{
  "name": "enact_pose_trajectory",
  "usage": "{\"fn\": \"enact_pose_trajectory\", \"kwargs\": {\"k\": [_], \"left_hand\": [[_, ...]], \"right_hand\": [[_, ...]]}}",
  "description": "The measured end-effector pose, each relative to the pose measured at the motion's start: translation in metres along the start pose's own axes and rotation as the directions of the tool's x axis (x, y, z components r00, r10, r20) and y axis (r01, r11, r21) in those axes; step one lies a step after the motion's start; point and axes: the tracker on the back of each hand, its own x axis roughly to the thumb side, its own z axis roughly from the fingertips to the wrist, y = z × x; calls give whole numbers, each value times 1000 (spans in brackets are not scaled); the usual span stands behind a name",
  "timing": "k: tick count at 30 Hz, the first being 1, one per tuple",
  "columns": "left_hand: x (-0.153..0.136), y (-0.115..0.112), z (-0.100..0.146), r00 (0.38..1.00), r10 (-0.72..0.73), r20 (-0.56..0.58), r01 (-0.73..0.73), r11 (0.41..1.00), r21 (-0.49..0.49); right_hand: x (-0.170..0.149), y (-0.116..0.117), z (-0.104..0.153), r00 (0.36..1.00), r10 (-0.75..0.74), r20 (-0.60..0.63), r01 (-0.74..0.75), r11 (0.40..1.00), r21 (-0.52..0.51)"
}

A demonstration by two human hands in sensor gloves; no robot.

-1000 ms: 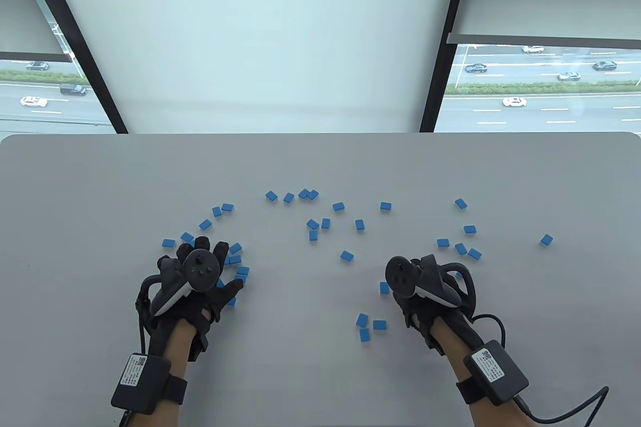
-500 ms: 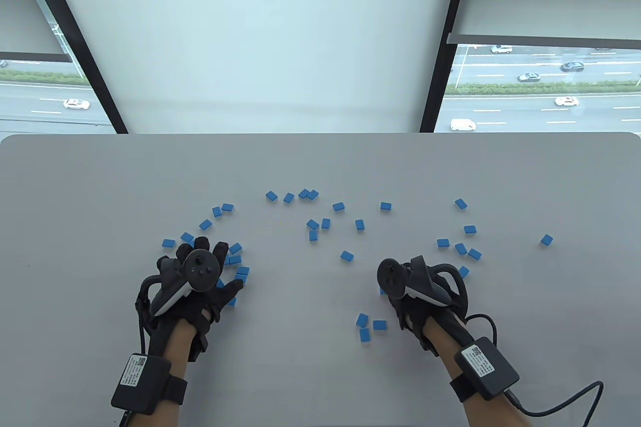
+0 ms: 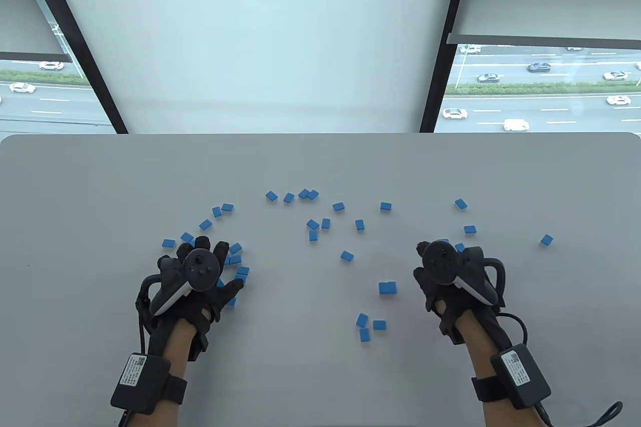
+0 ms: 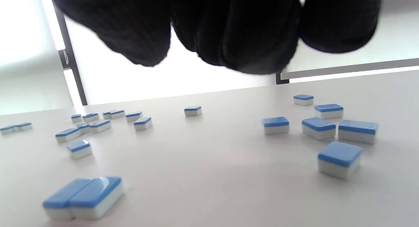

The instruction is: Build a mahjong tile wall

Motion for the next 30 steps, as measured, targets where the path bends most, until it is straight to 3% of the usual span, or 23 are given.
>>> {"fn": "enact_pose_trajectory", "kwargs": {"k": [7,13,23,30], "left_hand": [[0,0,0,1000,3,5,-3,1000,1],[0,-1,0,1000,4,3,-4,1000,-4],[-1,-1,0,1000,14,-2,-14,1000,-9],[-1,-1,0,1000,11,0,-11,1000,-11]], "right_hand": [[-41,-10,-1,987,-25,-158,13,997,-76],[-61,19,-10,958,100,-269,-81,993,83],[-60,50,-20,930,256,-266,-200,955,218],[-43,46,-20,957,218,-191,-186,967,174]]}}
